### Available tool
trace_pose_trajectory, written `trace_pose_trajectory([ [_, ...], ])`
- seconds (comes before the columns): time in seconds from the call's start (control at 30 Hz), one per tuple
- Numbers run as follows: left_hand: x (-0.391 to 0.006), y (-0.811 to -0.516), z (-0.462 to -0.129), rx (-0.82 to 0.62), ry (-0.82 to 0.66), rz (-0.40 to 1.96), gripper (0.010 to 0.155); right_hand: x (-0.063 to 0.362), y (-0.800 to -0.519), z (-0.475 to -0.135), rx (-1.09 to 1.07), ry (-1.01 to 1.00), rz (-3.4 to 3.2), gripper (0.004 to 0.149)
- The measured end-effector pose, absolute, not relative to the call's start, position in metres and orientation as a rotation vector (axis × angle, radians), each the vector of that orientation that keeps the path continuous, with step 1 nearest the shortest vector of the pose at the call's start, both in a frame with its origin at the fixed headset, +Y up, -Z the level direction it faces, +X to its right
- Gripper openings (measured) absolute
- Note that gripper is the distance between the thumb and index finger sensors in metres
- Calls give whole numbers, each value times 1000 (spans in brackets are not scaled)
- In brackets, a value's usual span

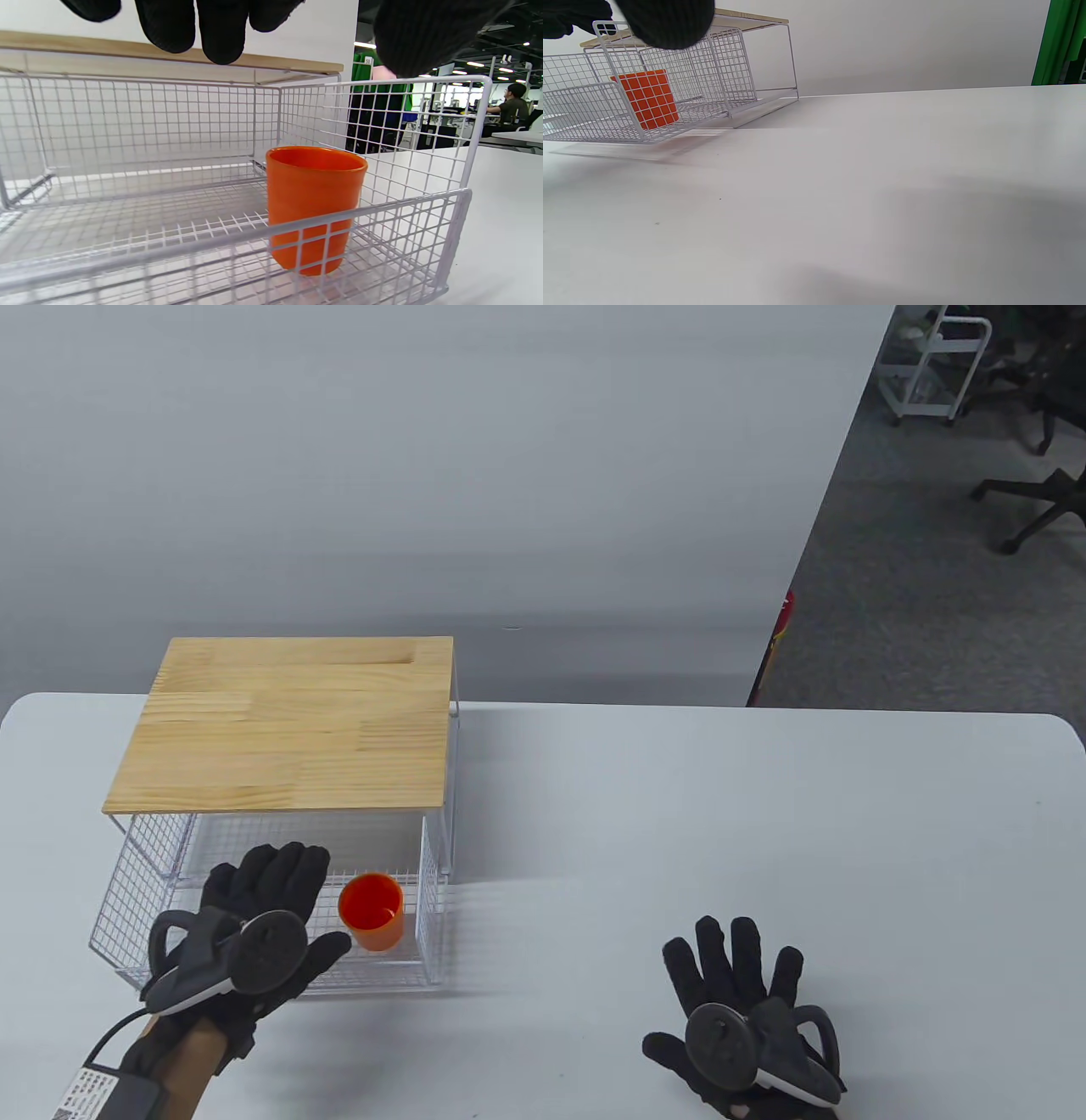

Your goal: Take the cup out of the mesh sliding drawer

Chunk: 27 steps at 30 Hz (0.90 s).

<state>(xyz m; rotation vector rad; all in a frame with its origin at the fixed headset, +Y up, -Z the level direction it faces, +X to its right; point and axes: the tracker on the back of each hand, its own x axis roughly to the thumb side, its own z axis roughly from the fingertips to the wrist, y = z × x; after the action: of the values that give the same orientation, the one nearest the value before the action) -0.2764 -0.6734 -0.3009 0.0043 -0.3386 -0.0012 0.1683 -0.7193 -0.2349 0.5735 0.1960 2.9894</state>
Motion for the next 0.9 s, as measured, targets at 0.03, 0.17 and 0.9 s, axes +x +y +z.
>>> trace_pose_trajectory([
  [0.03,-274,-675,-305,-21,-338,6,98,168,-719,-235,573,196,2989,91],
  [0.17,-261,-690,-329,-170,-328,27,103,169,-719,-234,575,179,2990,91],
  [0.9,-244,-717,-362,-330,-297,-28,108,170,-719,-233,585,149,2994,91],
])
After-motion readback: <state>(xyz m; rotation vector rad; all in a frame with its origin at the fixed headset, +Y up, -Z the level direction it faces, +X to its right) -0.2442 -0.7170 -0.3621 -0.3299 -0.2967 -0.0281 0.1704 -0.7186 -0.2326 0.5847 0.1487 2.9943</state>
